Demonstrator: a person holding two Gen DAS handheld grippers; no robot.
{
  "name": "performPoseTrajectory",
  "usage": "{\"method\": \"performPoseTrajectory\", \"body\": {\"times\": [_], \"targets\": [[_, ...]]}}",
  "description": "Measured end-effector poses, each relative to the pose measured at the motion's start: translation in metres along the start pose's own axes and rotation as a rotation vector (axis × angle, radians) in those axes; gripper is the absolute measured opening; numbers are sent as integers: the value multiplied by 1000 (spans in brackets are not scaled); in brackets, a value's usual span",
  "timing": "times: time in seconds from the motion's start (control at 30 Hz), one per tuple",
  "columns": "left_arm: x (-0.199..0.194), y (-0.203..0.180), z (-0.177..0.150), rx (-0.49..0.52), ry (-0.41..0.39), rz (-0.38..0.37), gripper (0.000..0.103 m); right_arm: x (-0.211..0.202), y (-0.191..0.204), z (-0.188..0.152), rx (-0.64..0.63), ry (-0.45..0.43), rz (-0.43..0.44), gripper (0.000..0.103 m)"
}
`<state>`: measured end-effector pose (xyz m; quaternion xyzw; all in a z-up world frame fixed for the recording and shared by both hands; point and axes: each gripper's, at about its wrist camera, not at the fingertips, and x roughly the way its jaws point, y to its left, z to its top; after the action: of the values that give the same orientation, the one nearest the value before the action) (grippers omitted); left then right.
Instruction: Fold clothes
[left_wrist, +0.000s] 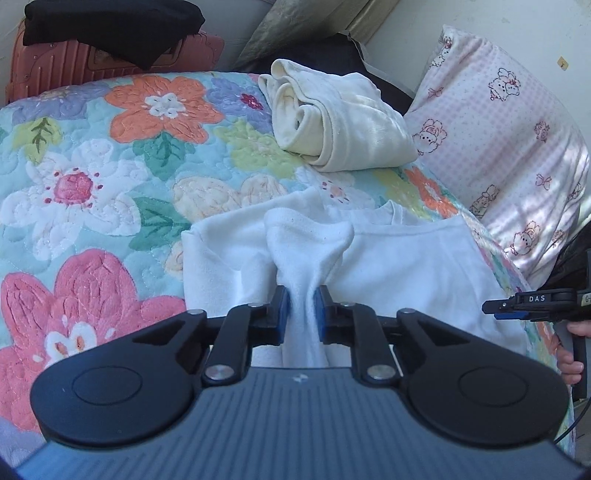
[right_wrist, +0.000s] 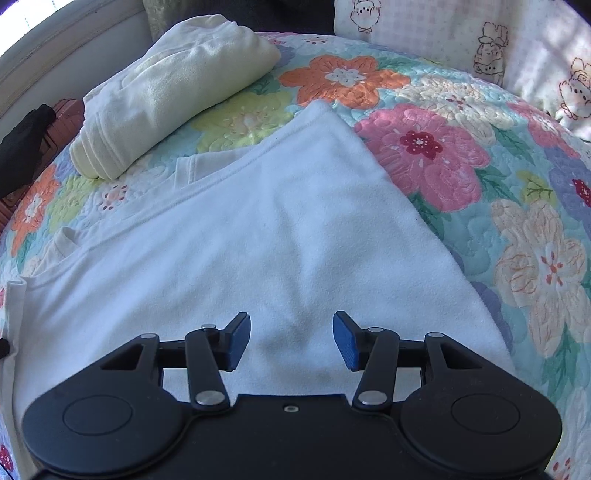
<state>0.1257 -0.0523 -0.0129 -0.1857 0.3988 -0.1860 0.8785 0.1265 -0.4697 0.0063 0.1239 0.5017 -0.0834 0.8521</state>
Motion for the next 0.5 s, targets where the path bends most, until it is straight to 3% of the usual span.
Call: {"method": "performPoseTrajectory", "body": {"times": [0.03,0.07,0.2,0.23,0.3,0.37,0.43,0.5], "targets": [[2,0,0,0,-4,19,57,0,-2,4,-5,-13,-19,55],[1,-1,0,11,-23,63,58,-1,-4,8,-11,-29,-39,55],[-10,-5,-5,102,-130,451,50,2,-12,28,-28,-82,-106,56],[-14,-4,-6,108,-152,517,50,4,-15,32,-27,-93,-113,56],[-26,9,-8,32,-165,427,50,10,-19,41,-24,-110,-122,56],[-35,20,-7,-76,-183,260,50,17,-23,49,-21,-123,-129,56],[-37,16,-4,-73,-199,131,52,25,-27,56,-15,-130,-133,56],[-31,3,-4,-15,-190,69,57,32,-29,61,-8,-146,-122,56]]}}
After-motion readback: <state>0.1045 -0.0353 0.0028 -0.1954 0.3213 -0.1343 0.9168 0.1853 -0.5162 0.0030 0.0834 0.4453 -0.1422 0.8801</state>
